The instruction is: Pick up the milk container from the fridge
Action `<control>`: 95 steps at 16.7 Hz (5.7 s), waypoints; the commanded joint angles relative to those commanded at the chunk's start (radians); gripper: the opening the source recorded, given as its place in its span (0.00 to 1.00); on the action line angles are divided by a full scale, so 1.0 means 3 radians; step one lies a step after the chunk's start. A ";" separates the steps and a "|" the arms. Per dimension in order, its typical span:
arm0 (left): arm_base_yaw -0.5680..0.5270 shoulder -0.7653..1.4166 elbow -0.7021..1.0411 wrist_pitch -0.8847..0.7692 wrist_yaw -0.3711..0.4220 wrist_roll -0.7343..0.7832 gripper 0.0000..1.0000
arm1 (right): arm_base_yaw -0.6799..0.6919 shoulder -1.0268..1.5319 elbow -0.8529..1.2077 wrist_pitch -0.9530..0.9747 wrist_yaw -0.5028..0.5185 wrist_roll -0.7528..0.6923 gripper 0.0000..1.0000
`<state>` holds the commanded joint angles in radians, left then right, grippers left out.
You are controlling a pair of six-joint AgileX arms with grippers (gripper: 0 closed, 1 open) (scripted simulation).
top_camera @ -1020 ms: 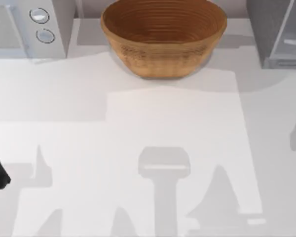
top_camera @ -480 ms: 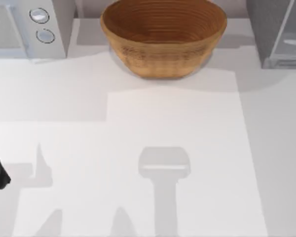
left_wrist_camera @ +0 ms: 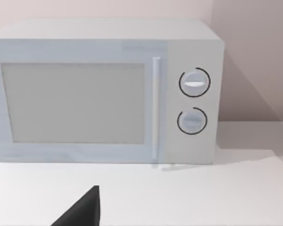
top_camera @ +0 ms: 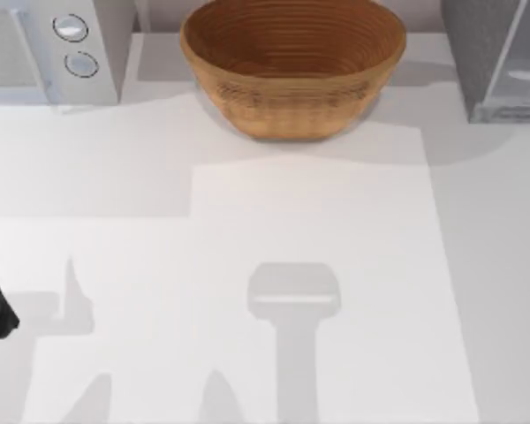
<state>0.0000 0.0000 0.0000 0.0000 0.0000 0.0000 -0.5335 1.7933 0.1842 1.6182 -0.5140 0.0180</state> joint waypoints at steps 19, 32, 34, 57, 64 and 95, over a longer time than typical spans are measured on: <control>0.0000 0.0000 0.0000 0.0000 0.0000 0.0000 1.00 | 0.1061 0.1713 0.2646 -0.0955 0.1118 -0.0022 1.00; 0.0000 0.0000 0.0000 0.0000 0.0000 0.0000 1.00 | 0.1131 0.2085 0.3527 -0.1450 0.1192 -0.0026 1.00; 0.0000 0.0000 0.0000 0.0000 0.0000 0.0000 1.00 | 0.1143 0.2121 0.3622 -0.1524 0.1205 -0.0027 1.00; 0.0000 0.0000 0.0000 0.0000 0.0000 0.0000 1.00 | 0.1144 0.2122 0.3624 -0.1526 0.1205 -0.0027 0.00; 0.0000 0.0000 0.0000 0.0000 0.0000 0.0000 1.00 | 0.1131 0.1835 0.3613 -0.1792 0.1207 -0.0018 0.00; 0.0000 0.0000 0.0000 0.0000 0.0000 0.0000 1.00 | 0.1083 0.0200 0.1795 -0.1651 0.1111 -0.0022 0.00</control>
<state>0.0000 0.0000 0.0000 0.0000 0.0000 0.0000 -0.2086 1.8535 0.7227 1.1230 -0.1807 0.0113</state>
